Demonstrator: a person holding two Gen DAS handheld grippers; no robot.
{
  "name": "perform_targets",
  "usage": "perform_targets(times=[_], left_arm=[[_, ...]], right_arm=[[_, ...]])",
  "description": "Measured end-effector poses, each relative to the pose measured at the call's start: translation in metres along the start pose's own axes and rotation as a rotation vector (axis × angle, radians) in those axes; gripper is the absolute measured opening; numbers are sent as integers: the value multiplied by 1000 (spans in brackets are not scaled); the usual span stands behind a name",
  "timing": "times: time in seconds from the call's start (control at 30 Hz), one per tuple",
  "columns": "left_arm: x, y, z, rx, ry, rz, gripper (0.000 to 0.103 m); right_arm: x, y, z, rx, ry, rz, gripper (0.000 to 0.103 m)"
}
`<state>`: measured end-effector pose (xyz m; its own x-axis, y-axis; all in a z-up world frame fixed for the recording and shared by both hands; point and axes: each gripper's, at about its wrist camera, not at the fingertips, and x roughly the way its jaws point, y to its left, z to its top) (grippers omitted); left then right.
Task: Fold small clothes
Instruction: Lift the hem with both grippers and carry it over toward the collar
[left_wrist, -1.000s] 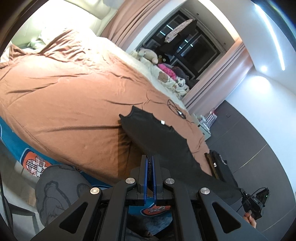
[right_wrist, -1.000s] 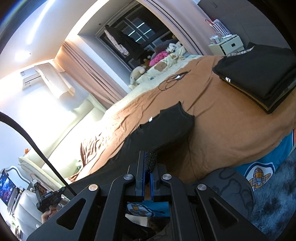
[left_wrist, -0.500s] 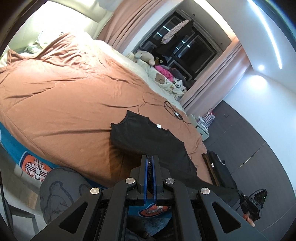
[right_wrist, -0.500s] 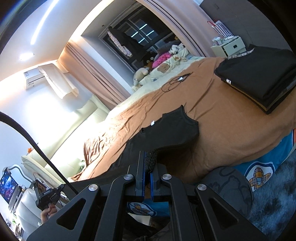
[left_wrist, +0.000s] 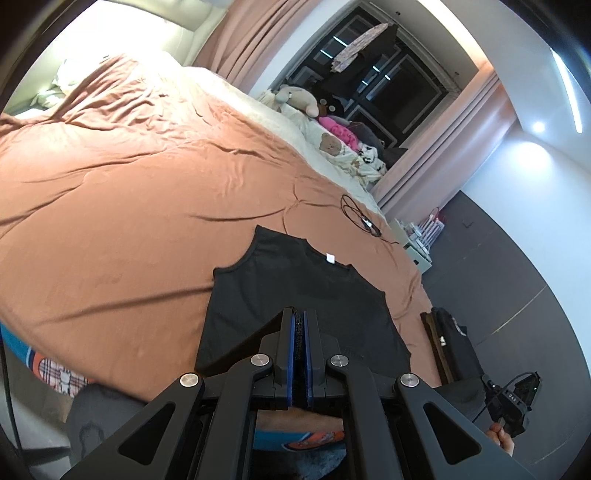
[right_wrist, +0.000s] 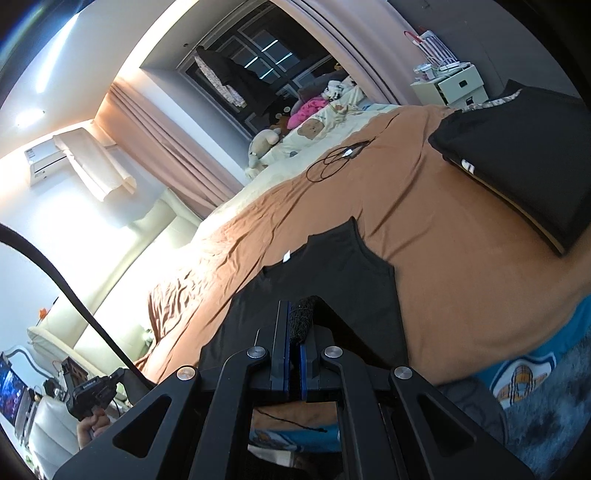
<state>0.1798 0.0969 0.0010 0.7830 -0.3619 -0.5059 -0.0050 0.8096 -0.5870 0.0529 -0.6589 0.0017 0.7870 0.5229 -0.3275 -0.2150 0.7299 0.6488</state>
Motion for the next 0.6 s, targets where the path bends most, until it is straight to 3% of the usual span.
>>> perform_targets(times=[0.6], left_arm=[[90,2,81,-39,33,61,4]], right_arm=[[97,11,65,10,40,-39,0]])
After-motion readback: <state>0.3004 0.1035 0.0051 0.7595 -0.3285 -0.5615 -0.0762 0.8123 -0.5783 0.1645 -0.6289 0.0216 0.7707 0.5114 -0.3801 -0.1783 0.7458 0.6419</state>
